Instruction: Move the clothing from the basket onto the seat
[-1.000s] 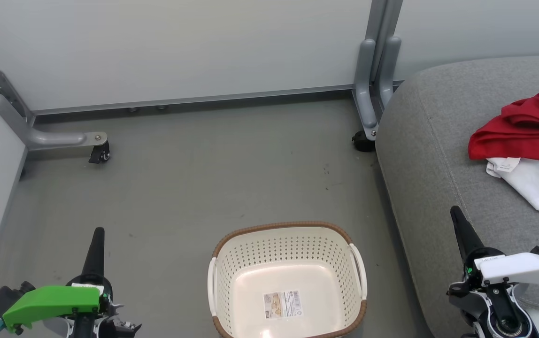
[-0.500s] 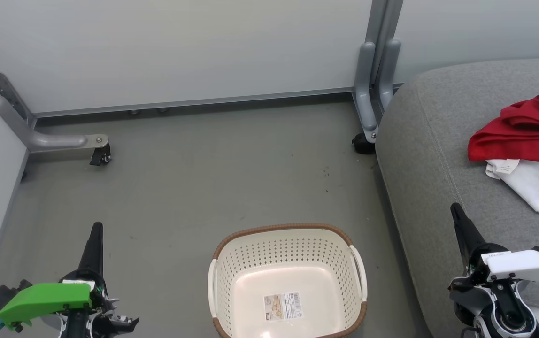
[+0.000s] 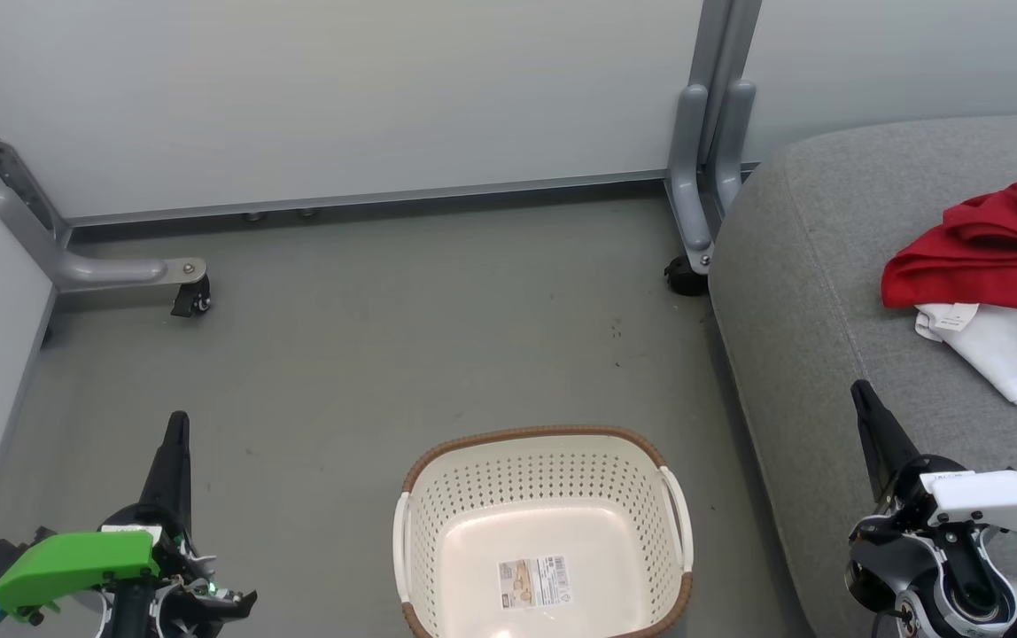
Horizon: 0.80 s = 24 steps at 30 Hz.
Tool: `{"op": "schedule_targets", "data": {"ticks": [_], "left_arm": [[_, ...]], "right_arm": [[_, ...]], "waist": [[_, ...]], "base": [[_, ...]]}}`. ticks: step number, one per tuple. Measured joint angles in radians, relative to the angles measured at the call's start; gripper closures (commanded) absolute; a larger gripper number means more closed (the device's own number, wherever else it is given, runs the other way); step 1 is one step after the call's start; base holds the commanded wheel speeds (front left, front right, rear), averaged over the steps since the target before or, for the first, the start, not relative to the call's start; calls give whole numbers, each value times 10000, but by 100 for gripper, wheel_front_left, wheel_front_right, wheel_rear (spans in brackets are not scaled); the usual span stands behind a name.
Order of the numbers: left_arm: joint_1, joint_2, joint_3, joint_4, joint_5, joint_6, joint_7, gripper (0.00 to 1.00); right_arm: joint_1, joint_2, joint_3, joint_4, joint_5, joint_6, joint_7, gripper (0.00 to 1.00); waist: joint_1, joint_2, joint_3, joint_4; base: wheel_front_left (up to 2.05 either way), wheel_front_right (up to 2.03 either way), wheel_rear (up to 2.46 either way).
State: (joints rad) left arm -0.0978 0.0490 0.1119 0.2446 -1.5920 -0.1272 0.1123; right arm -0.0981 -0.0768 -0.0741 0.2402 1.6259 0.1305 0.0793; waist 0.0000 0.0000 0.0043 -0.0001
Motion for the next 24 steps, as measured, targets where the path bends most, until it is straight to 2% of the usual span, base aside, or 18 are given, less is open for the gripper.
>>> {"op": "schedule_targets", "data": {"ticks": [24], "left_arm": [[-65, 0, 25, 4, -186, -8, 19, 100]], "right_arm": [[-53, 46, -102, 31, 119, 0, 88, 100]], "waist": [[0, 0, -12, 1]], "base": [[0, 0, 0]]}}
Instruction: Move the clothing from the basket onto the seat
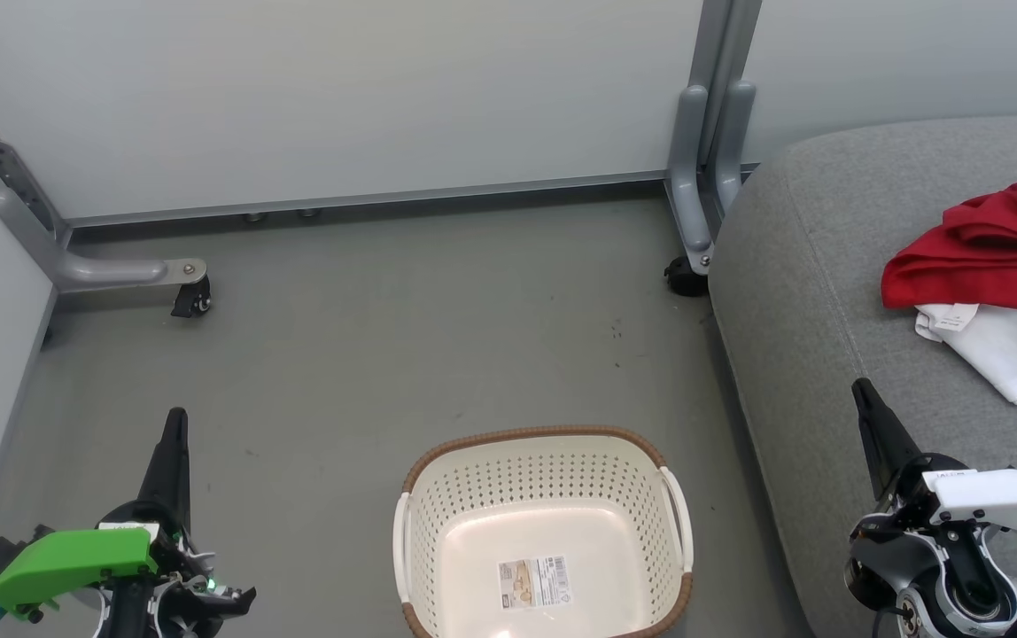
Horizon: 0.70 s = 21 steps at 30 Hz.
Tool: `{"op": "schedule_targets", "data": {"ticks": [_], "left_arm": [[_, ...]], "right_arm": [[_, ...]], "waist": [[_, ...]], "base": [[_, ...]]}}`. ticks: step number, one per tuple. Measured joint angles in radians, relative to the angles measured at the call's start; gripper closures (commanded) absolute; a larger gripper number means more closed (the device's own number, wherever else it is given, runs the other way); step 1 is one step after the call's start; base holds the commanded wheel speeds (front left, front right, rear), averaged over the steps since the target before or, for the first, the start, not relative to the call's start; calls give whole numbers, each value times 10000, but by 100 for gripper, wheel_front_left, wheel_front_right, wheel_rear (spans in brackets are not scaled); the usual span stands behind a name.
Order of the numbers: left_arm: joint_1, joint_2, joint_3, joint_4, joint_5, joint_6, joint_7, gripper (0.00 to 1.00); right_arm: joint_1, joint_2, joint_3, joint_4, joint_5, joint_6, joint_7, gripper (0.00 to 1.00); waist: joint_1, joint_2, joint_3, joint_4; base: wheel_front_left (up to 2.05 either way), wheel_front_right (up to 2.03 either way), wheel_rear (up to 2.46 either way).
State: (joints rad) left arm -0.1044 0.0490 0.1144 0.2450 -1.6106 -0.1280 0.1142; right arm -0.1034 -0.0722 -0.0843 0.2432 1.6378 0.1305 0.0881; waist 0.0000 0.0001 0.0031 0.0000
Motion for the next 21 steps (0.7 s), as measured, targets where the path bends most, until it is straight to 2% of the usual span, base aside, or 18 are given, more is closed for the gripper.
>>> {"op": "schedule_targets", "data": {"ticks": [21], "left_arm": [[0, 0, 0, 0, 0, -4, 0, 100]], "right_arm": [[-4, 42, -59, 6, -46, 0, 75, 100]], "waist": [[0, 0, 0, 0]], "base": [[0, 0, 0]]}}
